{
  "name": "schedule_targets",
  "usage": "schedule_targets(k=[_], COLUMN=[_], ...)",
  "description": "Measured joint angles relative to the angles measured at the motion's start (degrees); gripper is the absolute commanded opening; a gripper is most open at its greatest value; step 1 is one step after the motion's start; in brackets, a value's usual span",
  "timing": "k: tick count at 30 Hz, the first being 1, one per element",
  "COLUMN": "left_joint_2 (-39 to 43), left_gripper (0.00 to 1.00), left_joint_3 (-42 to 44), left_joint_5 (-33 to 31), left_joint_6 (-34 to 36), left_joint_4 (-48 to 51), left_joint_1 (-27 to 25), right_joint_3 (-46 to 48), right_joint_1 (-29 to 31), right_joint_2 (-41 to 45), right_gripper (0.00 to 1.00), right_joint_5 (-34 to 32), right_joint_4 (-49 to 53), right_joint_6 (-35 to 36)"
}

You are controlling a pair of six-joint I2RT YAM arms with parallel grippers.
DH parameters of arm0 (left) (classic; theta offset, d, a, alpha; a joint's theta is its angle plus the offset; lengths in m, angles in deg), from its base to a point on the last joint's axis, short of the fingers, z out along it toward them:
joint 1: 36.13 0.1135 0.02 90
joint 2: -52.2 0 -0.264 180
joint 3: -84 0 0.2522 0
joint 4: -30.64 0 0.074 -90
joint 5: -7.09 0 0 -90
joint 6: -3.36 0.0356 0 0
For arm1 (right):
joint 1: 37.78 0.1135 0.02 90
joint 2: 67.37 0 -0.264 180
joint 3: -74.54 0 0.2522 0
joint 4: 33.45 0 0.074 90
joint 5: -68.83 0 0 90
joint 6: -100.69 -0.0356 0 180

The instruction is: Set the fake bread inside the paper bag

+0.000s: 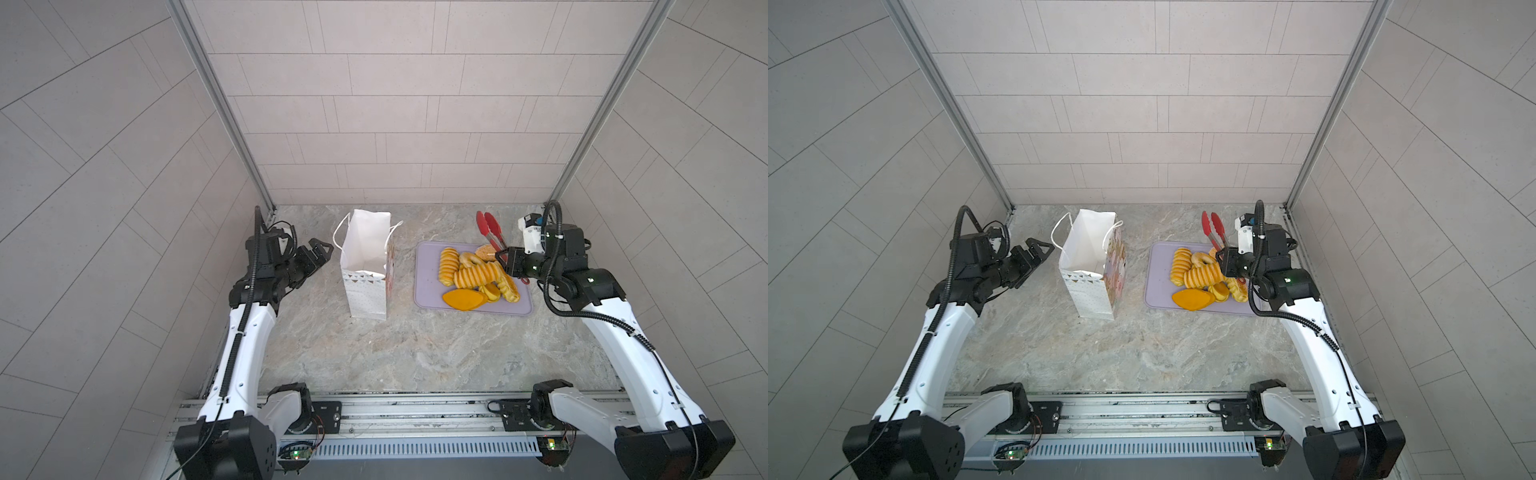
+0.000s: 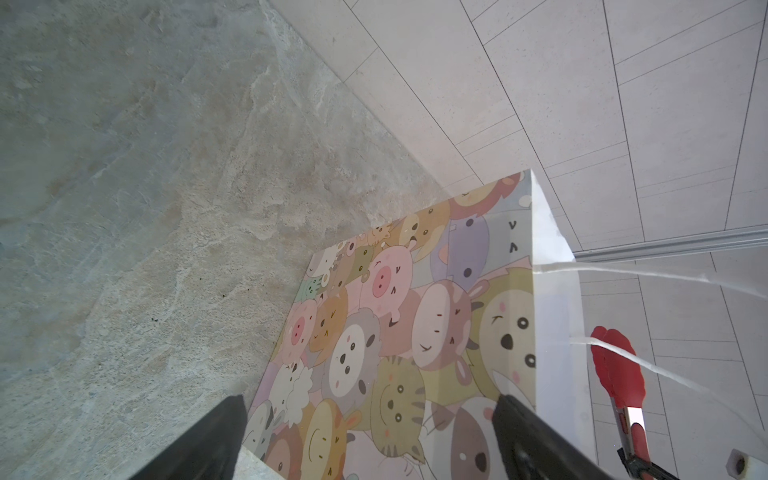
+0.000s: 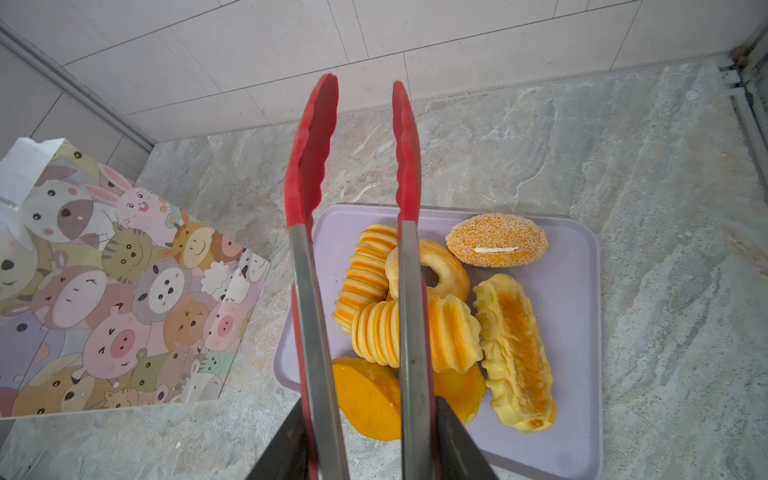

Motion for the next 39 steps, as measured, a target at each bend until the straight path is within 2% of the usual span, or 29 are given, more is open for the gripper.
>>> schedule_targets(k=[7,15,25,28,35,39], left_joint_2=[1.73,4.28,5.99,6.05,3.96,1.11], left_gripper=[1.0,1.0,1.0,1.0,1.0,1.0], left_joint_3=[-0.39,-4.13,-7.19,-7.82,-9.68,-10.71], left_joint_5=[0.57,2.21,5.64,5.4,0.28,-3.63], left_joint_6=[1.79,2.82,4.61,5.86,10.27,12.24], left_joint_4=[4.13,8.35,10.73,11.37,14.01,14.36], left_joint_1=[0.0,0.0,-1.62,-3.45,-9.35,-12.66], right_joint_3=[-0.48,-1.64,-0.87,-0.13,4.24,6.05], right_joint_1=[3.48,3.72,2.08,-0.33,-11.23,-13.22], right_joint_2=[1.64,2.45,3.02,3.02,3.1,3.13], right_gripper=[0.42,0.41,0.41,0.41,0.41,0.41], right_joint_5=[-3.72,-7.87,-10.01,-8.22,3.21,7.17], right_joint_4=[6.54,14.05,15.87,15.74,13.46,13.14], right_joint_6=[0.87,1.64,1.36,0.68,-1.42,-2.01])
